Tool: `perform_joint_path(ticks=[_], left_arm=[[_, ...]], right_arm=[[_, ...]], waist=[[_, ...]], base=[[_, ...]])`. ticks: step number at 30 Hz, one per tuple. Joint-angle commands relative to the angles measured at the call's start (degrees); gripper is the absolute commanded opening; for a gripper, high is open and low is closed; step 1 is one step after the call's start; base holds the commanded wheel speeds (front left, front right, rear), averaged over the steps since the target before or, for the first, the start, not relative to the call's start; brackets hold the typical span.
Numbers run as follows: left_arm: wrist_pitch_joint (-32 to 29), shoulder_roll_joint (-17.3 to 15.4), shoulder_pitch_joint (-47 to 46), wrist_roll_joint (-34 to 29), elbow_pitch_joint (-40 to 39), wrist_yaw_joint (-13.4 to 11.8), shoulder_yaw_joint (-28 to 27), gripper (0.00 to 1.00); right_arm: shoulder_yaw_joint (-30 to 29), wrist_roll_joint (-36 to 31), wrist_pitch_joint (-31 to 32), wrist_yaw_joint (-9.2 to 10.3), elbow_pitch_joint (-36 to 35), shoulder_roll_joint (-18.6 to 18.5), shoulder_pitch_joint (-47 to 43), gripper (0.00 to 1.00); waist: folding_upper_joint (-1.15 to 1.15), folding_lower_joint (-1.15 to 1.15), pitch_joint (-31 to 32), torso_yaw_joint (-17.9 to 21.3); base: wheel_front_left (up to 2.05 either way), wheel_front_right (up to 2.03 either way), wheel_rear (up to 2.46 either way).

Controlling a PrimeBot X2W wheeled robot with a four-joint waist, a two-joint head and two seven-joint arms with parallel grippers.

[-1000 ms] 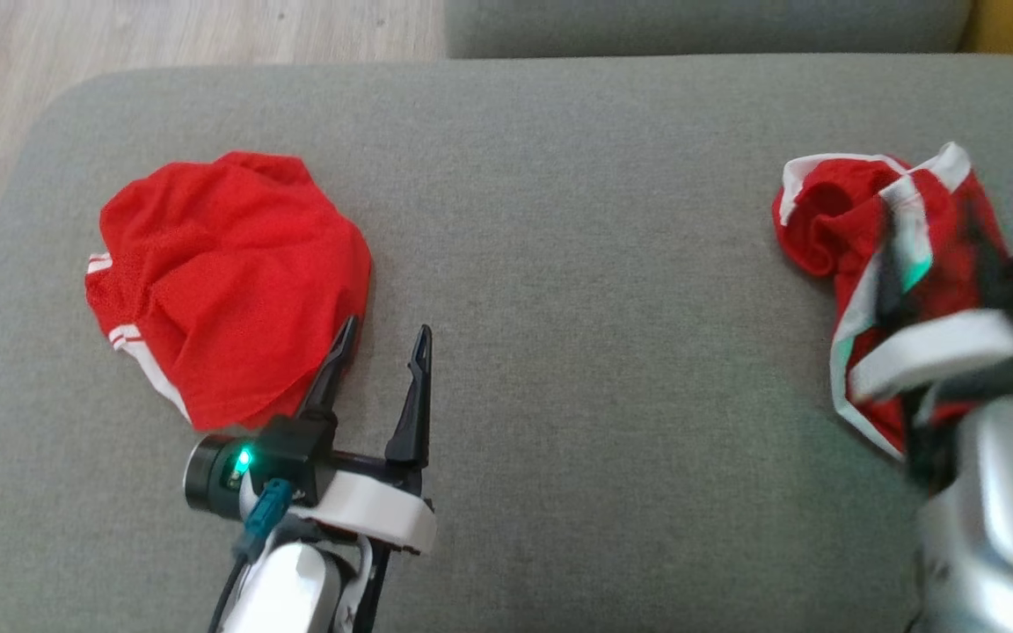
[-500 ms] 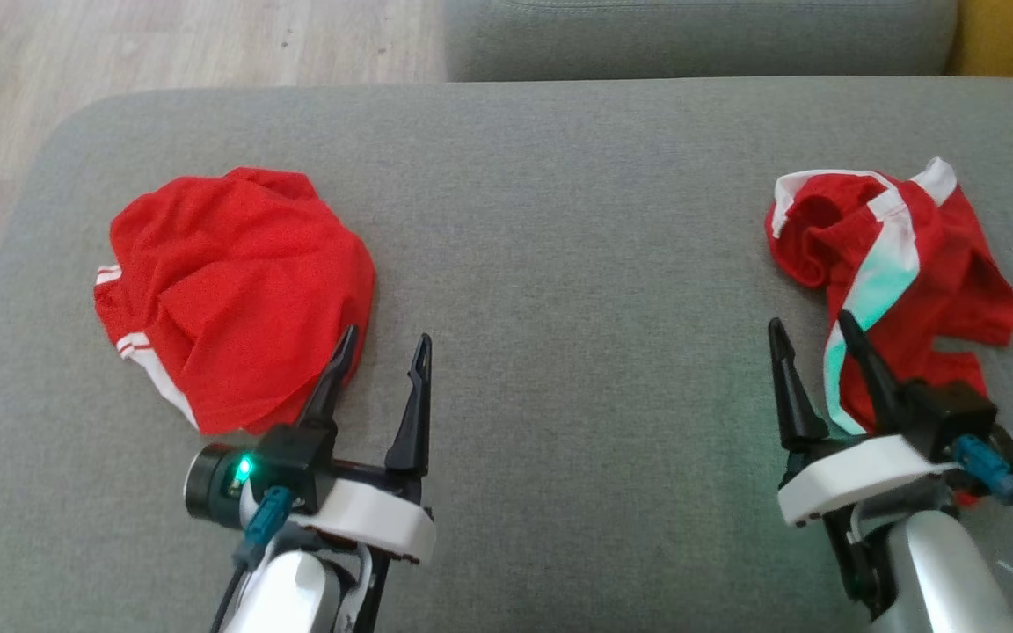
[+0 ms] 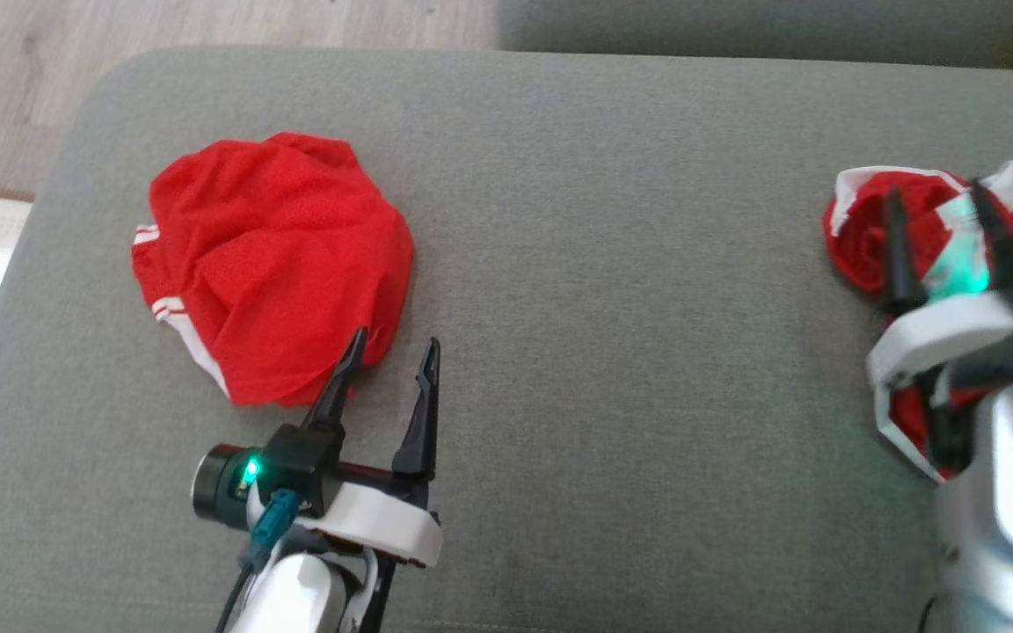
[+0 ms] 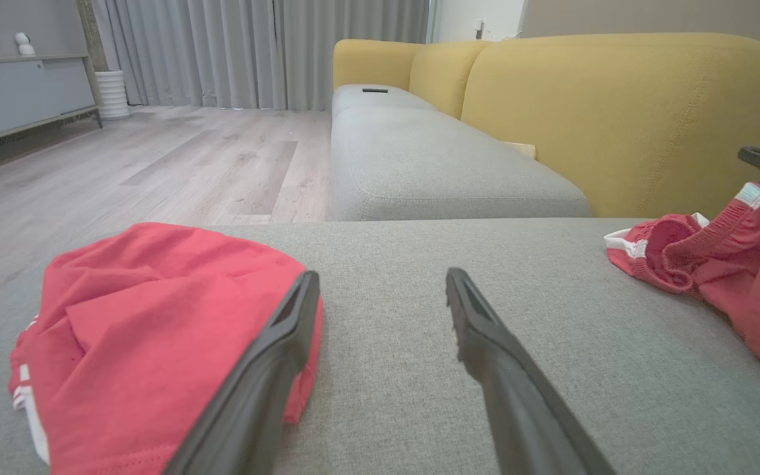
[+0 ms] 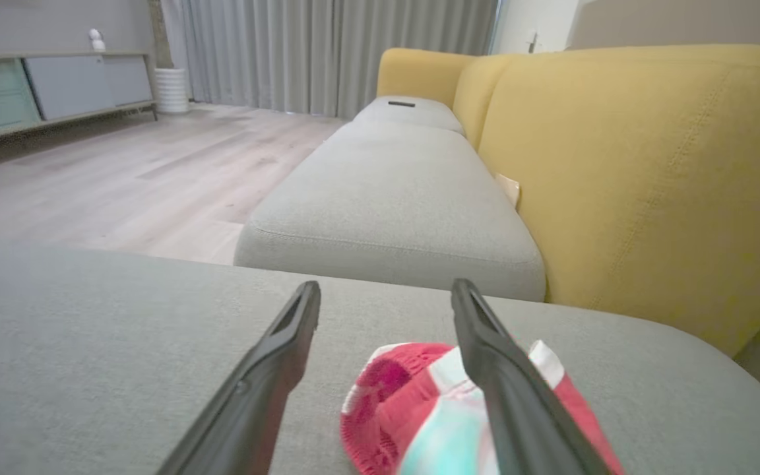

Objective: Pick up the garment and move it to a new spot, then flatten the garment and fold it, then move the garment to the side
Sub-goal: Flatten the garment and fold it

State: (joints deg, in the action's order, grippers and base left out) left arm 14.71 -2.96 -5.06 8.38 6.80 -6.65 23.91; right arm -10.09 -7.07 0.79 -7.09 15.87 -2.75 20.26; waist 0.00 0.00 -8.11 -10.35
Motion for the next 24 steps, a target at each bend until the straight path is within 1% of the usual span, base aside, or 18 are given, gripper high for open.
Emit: perform_joint_path(ticks=[1,5,8,15,18,19,20,21,24], left_arm=[[0.29,0.08,-2.60,0.67,-1.96,-0.30,-1.30,1.00],[0.29,0.08,-2.90,0.99,-1.91,-0.50,-0.90,1.00],[0.29,0.08,-2.80,1.08,-1.87,-0.63,-0.79,1.00],[0.29,0.08,-2.61,1.13,-1.79,-0.79,-0.79,1.00],[0.29,0.08,-2.72,1.14,-1.78,-0.84,-0.57,1.00],[0.29,0.08,-2.76,1.13,-1.78,-0.85,-0.55,1.00],[0.29,0.08,-2.79,1.11,-1.76,-0.83,-0.52,1.00],[0.29,0.08,-2.78,1.08,-1.75,-0.81,-0.51,1.00],[0.29,0.08,-2.72,1.03,-1.73,-0.80,-0.51,1.00]], right_arm=[[0.18,-1.04,0.62,-0.40,-1.16,-0.13,2.78,1.00],[-5.19,-6.15,3.01,-0.40,1.50,-0.13,6.10,1.00],[-7.80,-8.57,4.49,-0.40,3.58,-0.13,7.15,1.00],[-9.30,-9.87,5.59,-0.40,8.27,-0.13,7.31,1.00],[-9.28,-8.69,5.76,-0.40,10.33,-0.13,7.87,1.00],[-8.86,-8.00,5.70,-0.40,10.94,-0.13,8.04,0.96],[-8.47,-7.50,5.58,-0.40,11.39,-0.13,8.16,0.53],[-7.84,-6.80,5.37,-0.40,11.83,-0.13,8.19,0.00],[-6.62,-5.05,5.04,-0.40,12.53,-0.13,8.08,0.00]], waist=[[0.00,0.00,-0.25,-0.45],[0.00,0.00,-0.51,-1.22],[0.00,0.00,-0.54,-1.56],[0.00,0.00,-0.63,-1.36],[0.00,0.00,-0.68,-1.14],[0.00,0.00,-0.71,-1.05],[0.00,0.00,-0.72,-0.96],[0.00,0.00,-0.70,-0.87],[0.00,0.00,-0.67,-0.67]], base=[[0.00,0.00,0.00],[0.00,0.00,0.00],[0.00,0.00,0.00],[0.00,0.00,0.00],[0.00,0.00,0.00],[0.00,0.00,0.00],[0.00,0.00,0.00],[0.00,0.00,0.00],[0.00,0.00,0.00]])
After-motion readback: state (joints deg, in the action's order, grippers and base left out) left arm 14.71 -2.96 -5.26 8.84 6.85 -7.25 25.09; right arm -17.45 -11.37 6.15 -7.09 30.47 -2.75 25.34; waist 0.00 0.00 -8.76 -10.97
